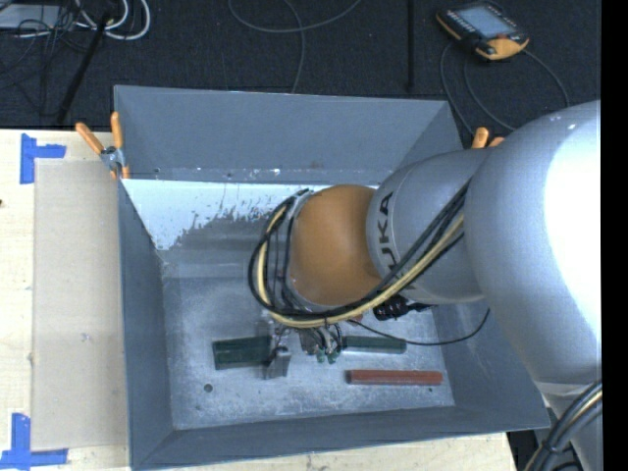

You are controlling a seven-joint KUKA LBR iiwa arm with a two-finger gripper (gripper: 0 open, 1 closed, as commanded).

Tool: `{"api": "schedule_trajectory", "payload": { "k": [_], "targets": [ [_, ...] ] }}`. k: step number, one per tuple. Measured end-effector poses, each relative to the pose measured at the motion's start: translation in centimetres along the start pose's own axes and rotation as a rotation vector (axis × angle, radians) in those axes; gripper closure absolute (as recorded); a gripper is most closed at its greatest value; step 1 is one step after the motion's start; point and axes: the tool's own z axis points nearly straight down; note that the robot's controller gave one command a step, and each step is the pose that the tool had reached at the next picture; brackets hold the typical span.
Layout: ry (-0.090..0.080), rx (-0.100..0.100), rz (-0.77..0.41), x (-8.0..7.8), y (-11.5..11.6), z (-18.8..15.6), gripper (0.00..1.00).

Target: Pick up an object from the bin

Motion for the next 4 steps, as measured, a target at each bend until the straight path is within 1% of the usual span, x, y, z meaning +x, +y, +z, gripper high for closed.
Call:
{"api": "schedule_trajectory", "payload": {
  "k": [1, 2, 3, 4],
  "targets": [
    [-0.011, 0.000, -0.114, 0.3, -4.0, -1.4, 1.00],
    [0.002, 0.006, -0.158, -0.8, -2.4, -3.6, 1.00],
    [-0.001, 0.001, -0.116, -1.3, -0.1, -5.3, 1.00],
    [-0.009, 0.001, -0.225, 1.1, -0.5, -7.0, 1.00]
  ]
}}
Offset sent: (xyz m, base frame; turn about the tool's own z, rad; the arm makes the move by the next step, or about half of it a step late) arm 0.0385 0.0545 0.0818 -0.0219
